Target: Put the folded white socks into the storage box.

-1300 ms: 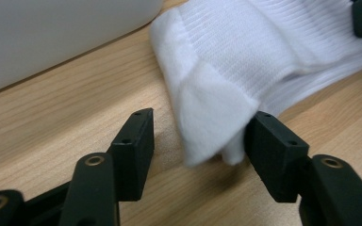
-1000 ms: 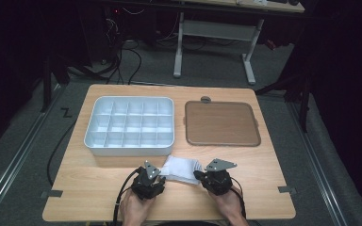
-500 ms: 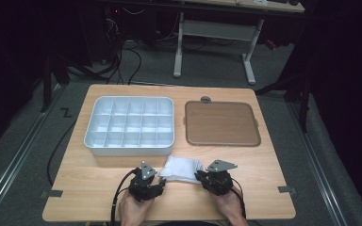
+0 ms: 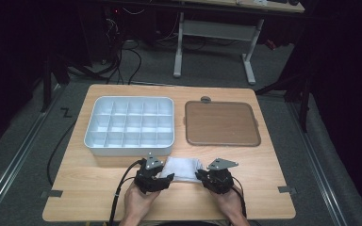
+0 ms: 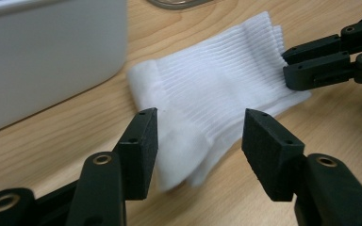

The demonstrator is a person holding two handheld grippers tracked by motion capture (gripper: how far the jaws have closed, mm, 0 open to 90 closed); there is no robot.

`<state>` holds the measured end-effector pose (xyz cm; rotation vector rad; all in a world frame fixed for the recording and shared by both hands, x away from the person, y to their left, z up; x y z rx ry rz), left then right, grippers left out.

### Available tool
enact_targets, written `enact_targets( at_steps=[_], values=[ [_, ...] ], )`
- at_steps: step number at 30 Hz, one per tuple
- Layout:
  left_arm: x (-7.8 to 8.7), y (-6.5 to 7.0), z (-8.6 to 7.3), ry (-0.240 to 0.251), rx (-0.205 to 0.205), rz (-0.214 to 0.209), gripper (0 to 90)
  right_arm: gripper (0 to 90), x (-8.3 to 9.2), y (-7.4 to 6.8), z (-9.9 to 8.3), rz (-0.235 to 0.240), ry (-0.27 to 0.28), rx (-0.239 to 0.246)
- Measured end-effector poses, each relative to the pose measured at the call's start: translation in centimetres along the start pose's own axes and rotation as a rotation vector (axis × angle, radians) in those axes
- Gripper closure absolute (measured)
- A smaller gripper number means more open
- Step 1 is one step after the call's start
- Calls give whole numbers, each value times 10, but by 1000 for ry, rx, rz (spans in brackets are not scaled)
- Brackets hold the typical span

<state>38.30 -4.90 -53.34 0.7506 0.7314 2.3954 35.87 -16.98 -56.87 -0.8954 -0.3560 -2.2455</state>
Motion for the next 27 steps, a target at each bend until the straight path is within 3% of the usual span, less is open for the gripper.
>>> enact_targets(
  at_steps=[3,5,7,8,11,15,19,24,27],
  values=[
    [-10,6,-4,-12,1,-11,468,791,1,1,0,2,-11,9],
    [-17,10,-6,-24,-20,-21,476,790,3,1,-1,11,-20,20],
    [-23,10,-4,-33,-61,3,477,786,3,5,0,7,-28,47],
    [-23,14,-1,-26,-52,-15,482,783,4,6,0,4,-32,44],
    [-23,16,2,-27,-78,-9,485,781,9,11,-2,3,-22,36],
    [-30,10,1,-29,-77,17,487,795,8,11,-6,17,-16,21],
    [-36,3,-4,-33,-81,43,505,797,10,12,-6,-4,-13,30],
    [-34,0,-7,-31,-81,47,497,761,16,14,-3,-42,-10,12],
    [-36,-2,-8,-35,-76,46,497,756,19,9,7,-45,22,9]
  ],
)
Point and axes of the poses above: each handheld gripper's, and its own axes: x roughly backward along the jaws, z roughly out of its top, y roughly to its right, the point moved 8 cm from there along -x, roughly forward along the jaws, and after that the axes turned 6 degrees about x, right-handed, at the moved point
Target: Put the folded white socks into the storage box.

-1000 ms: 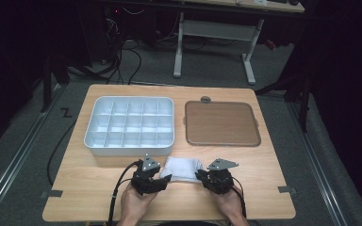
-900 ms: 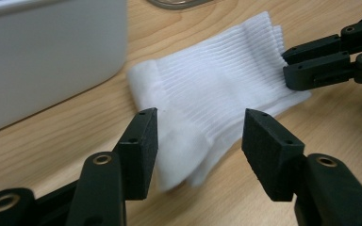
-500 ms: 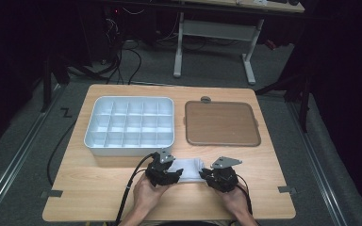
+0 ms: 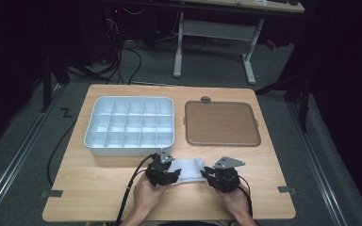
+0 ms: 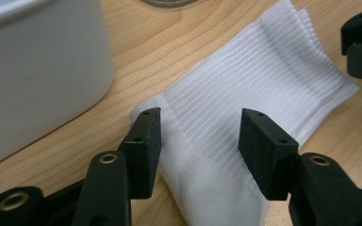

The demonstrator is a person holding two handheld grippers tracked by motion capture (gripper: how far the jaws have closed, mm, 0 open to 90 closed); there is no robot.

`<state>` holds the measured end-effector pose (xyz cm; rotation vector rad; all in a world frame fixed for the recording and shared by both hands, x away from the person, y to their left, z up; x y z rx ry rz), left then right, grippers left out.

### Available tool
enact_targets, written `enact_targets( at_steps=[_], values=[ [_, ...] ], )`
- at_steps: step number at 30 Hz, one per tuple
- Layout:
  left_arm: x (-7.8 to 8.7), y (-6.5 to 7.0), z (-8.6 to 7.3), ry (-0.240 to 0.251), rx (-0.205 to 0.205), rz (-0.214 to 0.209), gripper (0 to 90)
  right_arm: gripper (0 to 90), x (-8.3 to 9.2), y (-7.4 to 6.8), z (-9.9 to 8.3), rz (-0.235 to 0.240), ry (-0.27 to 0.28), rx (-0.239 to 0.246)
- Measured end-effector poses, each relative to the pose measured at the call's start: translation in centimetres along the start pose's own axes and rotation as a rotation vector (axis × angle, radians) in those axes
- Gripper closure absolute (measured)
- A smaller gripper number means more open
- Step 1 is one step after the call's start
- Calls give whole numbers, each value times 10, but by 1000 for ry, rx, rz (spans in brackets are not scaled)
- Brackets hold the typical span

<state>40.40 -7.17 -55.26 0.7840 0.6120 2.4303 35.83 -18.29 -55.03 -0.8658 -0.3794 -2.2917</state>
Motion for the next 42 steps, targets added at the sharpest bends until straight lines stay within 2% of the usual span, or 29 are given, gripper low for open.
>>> enact_targets(
  at_steps=[3,6,8,9,11,13,15,17,21,23,24,28,30,33,38,39,41,42],
  values=[
    [-3,-2,-4,-20,-13,15,495,759,-5,-5,14,10,-1,23],
    [-5,-1,-11,-19,-68,17,494,769,-15,-11,23,24,5,31],
    [-6,-2,-10,-27,-72,27,484,775,-29,-8,19,-5,-49,64],
    [-6,-1,-11,-32,-78,31,478,779,-33,-4,15,-9,-67,44],
    [-6,-2,-12,-32,-93,33,464,784,-34,2,11,-7,-59,15],
    [-6,-3,-12,-26,-86,45,447,777,-30,3,10,-27,-47,12],
    [-6,-4,-12,-23,-88,39,444,772,-28,3,8,-36,-34,15],
    [-7,-7,-10,-27,-57,46,423,771,-28,4,7,-47,-34,10],
    [-6,-10,-10,-33,-34,50,424,744,-25,7,5,-62,-17,-34],
    [-4,-10,-10,-28,-43,53,424,708,-23,12,2,-93,-24,-44],
    [-4,-10,-10,-19,-40,51,424,702,-21,13,0,-93,-22,-51],
    [-3,-10,-11,-22,-35,48,426,701,-21,13,-5,-74,-30,-42],
    [-2,-11,-11,-31,-29,56,426,702,-22,12,-6,-56,-28,-71],
    [3,-12,-13,-31,-39,69,428,702,-23,9,-6,-38,-29,-74],
    [15,-20,-13,-22,1,69,427,703,-27,-1,-4,-6,-21,-66],
    [15,-20,-12,-23,-4,69,425,702,-28,-2,-3,-2,-18,-63],
    [17,-21,-8,-7,-20,80,405,701,-29,-2,-1,3,-26,-65],
    [20,-19,-5,9,-16,73,403,693,-28,-3,0,1,-28,-66]
  ],
)
Point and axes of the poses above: each handheld gripper's, and its own axes: x roughly backward along the jaws, z roughly out of its top, y roughly to its right, the point moved 8 cm from there along -x, roughly forward along the jaws, and after that the axes turned 6 degrees about x, right-handed, at the moved point
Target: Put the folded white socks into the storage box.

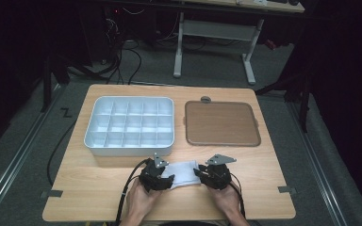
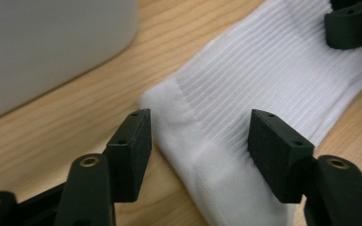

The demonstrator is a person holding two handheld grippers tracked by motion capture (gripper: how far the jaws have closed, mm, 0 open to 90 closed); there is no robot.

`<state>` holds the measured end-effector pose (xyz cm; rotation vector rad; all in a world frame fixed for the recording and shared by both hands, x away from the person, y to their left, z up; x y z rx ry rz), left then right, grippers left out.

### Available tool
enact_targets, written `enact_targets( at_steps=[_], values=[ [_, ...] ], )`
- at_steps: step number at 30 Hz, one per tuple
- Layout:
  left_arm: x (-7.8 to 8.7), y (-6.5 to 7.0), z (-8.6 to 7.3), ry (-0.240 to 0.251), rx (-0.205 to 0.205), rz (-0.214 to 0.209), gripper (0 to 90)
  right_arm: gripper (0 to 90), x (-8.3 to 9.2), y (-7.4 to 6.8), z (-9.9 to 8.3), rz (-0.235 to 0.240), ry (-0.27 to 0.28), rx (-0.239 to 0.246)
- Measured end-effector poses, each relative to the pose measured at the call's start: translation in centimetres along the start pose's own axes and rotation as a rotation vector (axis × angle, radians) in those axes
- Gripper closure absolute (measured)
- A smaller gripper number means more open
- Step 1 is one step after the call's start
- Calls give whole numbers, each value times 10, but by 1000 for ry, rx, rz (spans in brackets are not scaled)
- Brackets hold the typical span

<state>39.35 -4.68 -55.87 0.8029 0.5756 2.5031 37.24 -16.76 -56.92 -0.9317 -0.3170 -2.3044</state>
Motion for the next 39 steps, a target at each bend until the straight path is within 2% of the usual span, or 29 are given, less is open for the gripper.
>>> enact_targets(
  at_steps=[2,4,7,8,11,13,15,17,18,20,23,27,29,30,32,35,39],
  values=[
    [4,-1,8,21,19,-2,395,658,1,-1,0,-23,-2,22],
    [8,-4,15,23,72,-14,379,628,4,-1,1,-52,0,37],
    [7,-17,21,8,118,11,360,657,11,0,7,-58,33,42],
    [6,-19,21,-2,138,8,360,687,14,-1,8,-54,43,44],
    [5,-24,18,-14,143,19,356,752,19,-7,13,-30,73,54],
    [3,-25,20,-12,177,11,355,788,17,-13,13,-3,61,60],
    [0,-27,22,-10,173,26,351,815,12,-18,13,20,47,75],
    [-1,-27,24,-4,191,22,350,837,10,-22,14,33,42,90],
    [-1,-26,24,3,197,17,350,845,10,-25,14,43,41,89],
    [-4,-28,21,-3,180,32,351,858,6,-29,15,63,33,97],
    [-5,-28,21,7,190,29,351,864,-1,-35,14,85,26,96],
    [-8,-28,19,-7,198,31,347,861,-12,-40,13,101,15,96],
    [-10,-28,19,-11,190,34,346,861,-17,-41,11,93,-5,99],
    [-11,-27,20,-8,208,26,347,862,-18,-40,10,91,-14,97],
    [-12,-25,19,-4,204,16,350,864,-19,-40,9,94,-11,78],
    [-15,-23,19,-5,202,20,354,868,-21,-39,8,93,-13,89],
    [-17,-21,17,11,166,29,359,871,-21,-40,7,78,-9,105]
  ],
)
Point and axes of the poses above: each handheld gripper's, and its own axes: x roughly backward along the jaws, z roughly out of its top, y roughly to its right, the point moved 8 cm from there along -x, roughly forward along the jaws, and after that the axes turned 6 degrees about x, right-handed, at the moved point
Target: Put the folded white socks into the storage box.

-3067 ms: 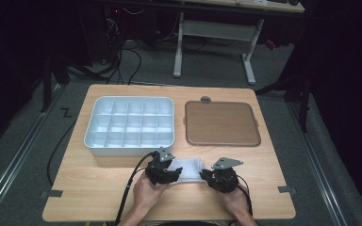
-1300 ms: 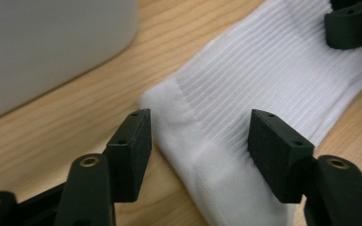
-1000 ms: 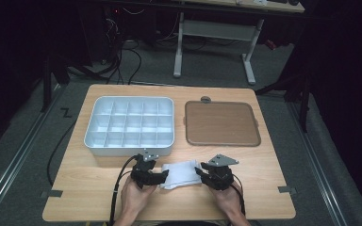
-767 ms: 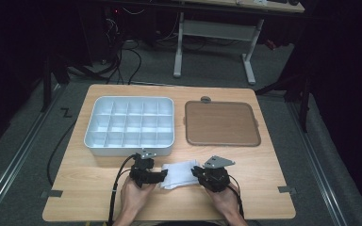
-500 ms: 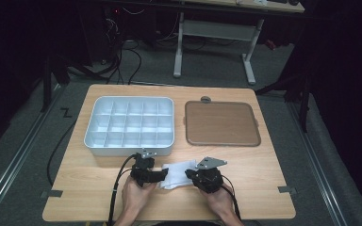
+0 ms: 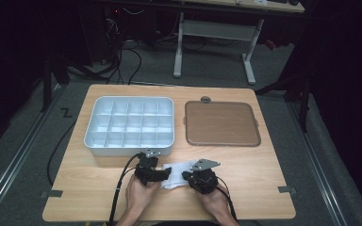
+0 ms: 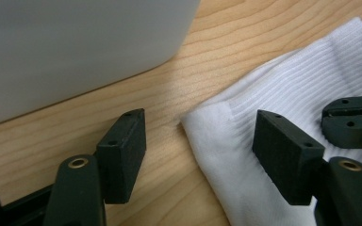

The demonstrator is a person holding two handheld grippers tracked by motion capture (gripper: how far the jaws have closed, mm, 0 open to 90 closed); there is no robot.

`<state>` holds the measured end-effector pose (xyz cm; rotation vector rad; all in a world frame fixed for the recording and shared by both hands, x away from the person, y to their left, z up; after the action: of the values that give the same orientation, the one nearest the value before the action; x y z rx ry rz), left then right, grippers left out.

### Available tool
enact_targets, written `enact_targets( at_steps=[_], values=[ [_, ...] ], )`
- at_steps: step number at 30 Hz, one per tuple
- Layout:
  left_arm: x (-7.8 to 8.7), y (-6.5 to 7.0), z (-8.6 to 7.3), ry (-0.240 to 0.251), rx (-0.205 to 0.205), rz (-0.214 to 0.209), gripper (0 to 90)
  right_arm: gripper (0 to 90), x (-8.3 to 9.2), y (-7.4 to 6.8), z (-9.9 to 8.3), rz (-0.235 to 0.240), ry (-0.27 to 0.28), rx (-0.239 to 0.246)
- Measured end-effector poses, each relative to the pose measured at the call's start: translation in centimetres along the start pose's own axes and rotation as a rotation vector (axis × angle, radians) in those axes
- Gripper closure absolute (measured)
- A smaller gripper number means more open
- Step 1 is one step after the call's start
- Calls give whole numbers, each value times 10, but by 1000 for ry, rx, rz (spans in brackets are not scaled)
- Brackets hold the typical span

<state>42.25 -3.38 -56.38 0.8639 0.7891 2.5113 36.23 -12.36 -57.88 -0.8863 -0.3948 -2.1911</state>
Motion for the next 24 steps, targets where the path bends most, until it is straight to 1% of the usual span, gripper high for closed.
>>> enact_targets(
  at_steps=[1,2,4,6,9,12,14,15,17,19,21,24],
  values=[
    [0,0,-1,-1,-16,4,360,871,0,0,0,1,0,2],
    [0,1,-2,1,-20,3,369,871,0,0,0,-2,-2,-1],
    [0,3,-4,-3,-39,-4,416,871,1,-1,-1,-5,4,0],
    [-1,5,-5,-12,-33,-10,466,871,0,0,-1,3,-2,2],
    [-1,8,-6,-16,-31,-30,543,871,1,-1,-1,-1,-5,1],
    [-1,8,-6,-19,-16,-35,590,871,0,0,1,9,-26,15],
    [-1,9,-7,-19,-21,-47,627,871,1,-1,0,5,-18,5],
    [-1,9,-7,-21,-17,-49,644,871,0,-1,0,8,-11,3],
    [-1,9,-6,-38,9,-56,683,871,0,1,0,15,-13,-2],
    [0,9,-8,-50,20,-70,745,871,1,-1,-1,5,-12,-1],
    [0,9,-6,-54,57,-80,772,871,2,-2,-2,-2,-3,-4],
    [1,9,-5,-67,66,-84,798,870,2,-1,-2,2,-2,-20]
  ],
)
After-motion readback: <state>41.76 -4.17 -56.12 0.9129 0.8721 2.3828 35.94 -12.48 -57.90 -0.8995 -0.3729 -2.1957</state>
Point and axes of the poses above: each handheld gripper's, and its own axes: x roughly backward along the jaws, z roughly out of its top, y roughly to its right, the point moved 8 cm from there along -x, roughly forward along the jaws, and after that the axes turned 6 degrees about x, right-handed, at the moved point
